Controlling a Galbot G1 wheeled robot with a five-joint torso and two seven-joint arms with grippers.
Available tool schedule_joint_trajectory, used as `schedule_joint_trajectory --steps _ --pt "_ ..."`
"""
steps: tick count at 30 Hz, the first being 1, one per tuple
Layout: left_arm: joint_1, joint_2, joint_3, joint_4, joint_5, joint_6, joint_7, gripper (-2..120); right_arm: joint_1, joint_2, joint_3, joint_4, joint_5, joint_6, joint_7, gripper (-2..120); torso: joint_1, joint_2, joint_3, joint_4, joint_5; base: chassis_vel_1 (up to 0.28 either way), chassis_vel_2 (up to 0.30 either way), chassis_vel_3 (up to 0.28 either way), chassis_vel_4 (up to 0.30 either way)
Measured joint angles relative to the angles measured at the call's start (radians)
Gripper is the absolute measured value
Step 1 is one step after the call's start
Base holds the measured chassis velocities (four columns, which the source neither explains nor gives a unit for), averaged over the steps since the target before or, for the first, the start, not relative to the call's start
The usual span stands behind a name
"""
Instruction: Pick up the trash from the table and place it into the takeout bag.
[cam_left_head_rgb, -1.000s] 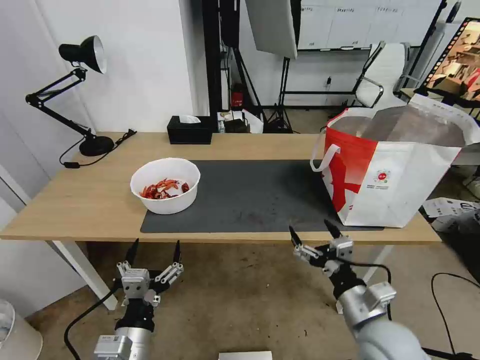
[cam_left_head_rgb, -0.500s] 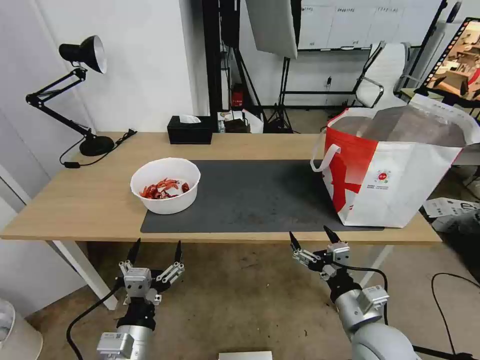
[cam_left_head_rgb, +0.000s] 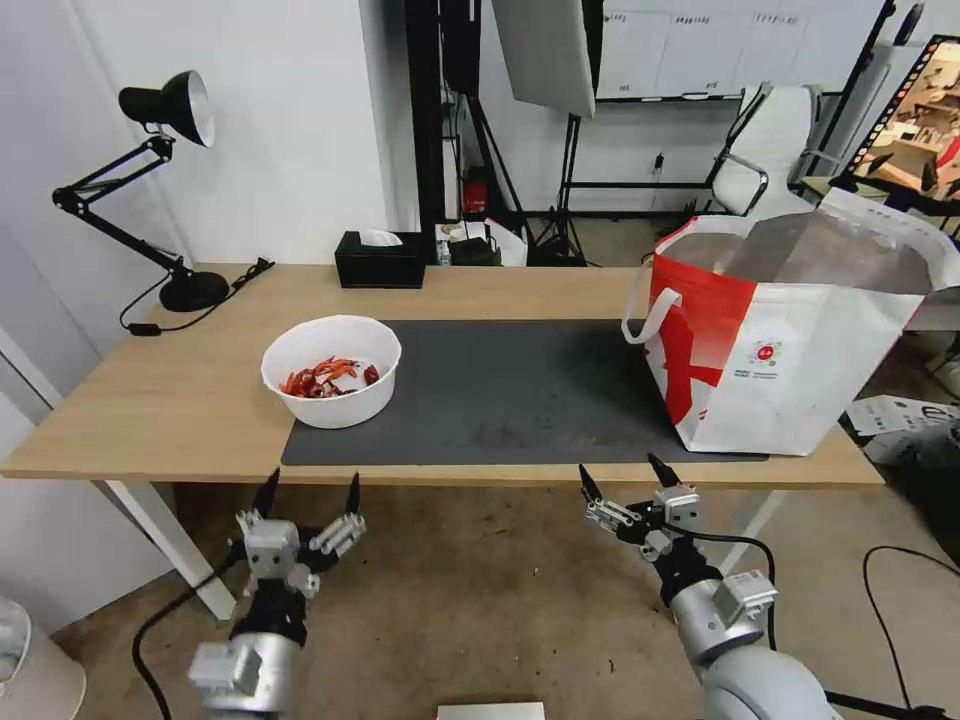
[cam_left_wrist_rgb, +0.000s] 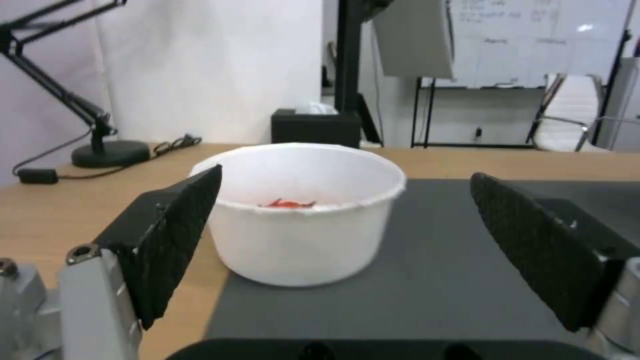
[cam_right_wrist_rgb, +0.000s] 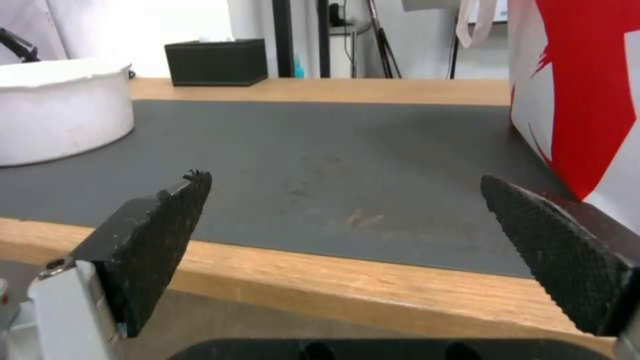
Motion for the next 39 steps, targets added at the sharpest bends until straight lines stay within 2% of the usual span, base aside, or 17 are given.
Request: schedule_joint_trajectory --steps 1,2,4,5,8,9,11,12,16,17,20,21,24,30,34,35,39 --pt "0.0 0.0 0.0 0.0 0.0 0.0 0.0 100 0.0 0.0 0.0 0.0 0.0 0.0 0.0 100 0.0 0.0 0.0 0.0 0.0 0.0 0.0 0.0 0.0" --pt "-0.044 0.058 -0.021 -0.011 -0.093 0.074 -0.036 100 0.0 0.0 0.0 0.0 0.0 0.0 0.0 100 0.0 0.0 0.0 0.0 0.0002 0.0 0.0 0.0 0.0" --pt "-0.108 0.161 -0.054 0.0 -0.225 0.132 -0.087 100 0.0 0.0 0.0 0.0 0.0 0.0 0.0 100 0.0 0.0 0.0 0.0 -0.0002 0.0 0.0 0.0 0.0" --pt "-0.108 0.161 -0.054 0.0 -0.225 0.132 -0.087 100 0.0 0.0 0.0 0.0 0.0 0.0 0.0 100 0.0 0.0 0.0 0.0 -0.0002 0.0 0.0 0.0 0.0" --pt "-0.204 0.33 -0.091 0.063 -0.429 0.177 -0.132 100 0.0 0.0 0.0 0.0 0.001 -0.001 0.0 100 0.0 0.0 0.0 0.0003 -0.0001 0.0 0.0 0.0 0.0" --pt "-0.204 0.33 -0.091 0.063 -0.429 0.177 -0.132 100 0.0 0.0 0.0 0.0 0.001 -0.001 0.0 100 0.0 0.0 0.0 0.0003 -0.0001 0.0 0.0 0.0 0.0" --pt "-0.297 0.425 -0.092 0.126 -0.595 0.228 -0.145 100 0.001 0.0 0.0 0.0 0.001 -0.001 0.001 100 0.0 0.0 0.0 0.0003 -0.0001 0.0 0.0 0.0 0.0" --pt "-0.297 0.425 -0.092 0.126 -0.595 0.228 -0.145 100 0.001 0.0 0.0 0.0 0.001 -0.001 0.001 100 0.0 0.0 0.0 0.0003 -0.0001 0.0 0.0 0.0 0.0" --pt "-0.553 0.552 -0.023 0.316 -0.899 0.362 -0.16 100 0.001 0.0 0.0 0.0 0.001 -0.001 0.0 100 0.0 0.0 0.0 0.0 0.0001 0.0 0.0 0.0 0.0" --pt "-0.553 0.552 -0.023 0.316 -0.899 0.362 -0.16 100 0.001 0.0 0.0 0.0 0.001 -0.001 0.0 100 0.0 0.0 0.0 0.0 0.0001 0.0 0.0 0.0 0.0" --pt "-0.694 0.581 0.045 0.417 -1.028 0.477 -0.187 100 0.001 -0.001 0.0 0.001 0.001 -0.001 0.0 100 0.0 0.0 0.0 0.0001 0.0001 0.0 0.0 0.0 0.0" --pt "-0.694 0.581 0.045 0.417 -1.028 0.477 -0.187 100 0.001 -0.001 0.0 0.001 0.001 -0.001 0.0 100 0.0 0.0 0.0 0.0001 0.0001 0.0 0.0 0.0 0.0" --pt "-0.796 0.583 0.111 0.511 -1.107 0.574 -0.211 100 0.001 -0.001 0.0 0.001 0.001 -0.001 0.0 100 0.0 0.0 0.0 0.0001 -0.0002 0.0 0.0 0.0 0.0" --pt "-0.894 0.568 0.189 0.606 -1.183 0.638 -0.252 100 0.001 -0.001 0.0 0.001 0.001 -0.001 0.0 100 0.0 0.0 0.0 0.0002 -0.0001 0.0 0.0 0.0 0.0" --pt "-0.969 0.547 0.255 0.665 -1.241 0.676 -0.329 100 0.001 -0.001 0.0 0.001 0.001 -0.001 0.0 100 0.0 0.0 0.0 0.0001 0.0001 0.0 0.0 0.0 0.0" --pt "-0.969 0.547 0.255 0.665 -1.241 0.676 -0.329 100 0.001 -0.001 0.0 0.001 0.001 -0.001 0.0 100 0.0 0.0 0.0 0.0001 0.0001 0.0 0.0 0.0 0.0" --pt "-0.999 0.532 0.284 0.691 -1.274 0.69 -0.399 100 0.001 -0.001 0.0 0.001 0.001 -0.001 0.0 100 0.0 0.0 0.0 0.0001 0.0002 0.0 0.0 0.0 0.0"
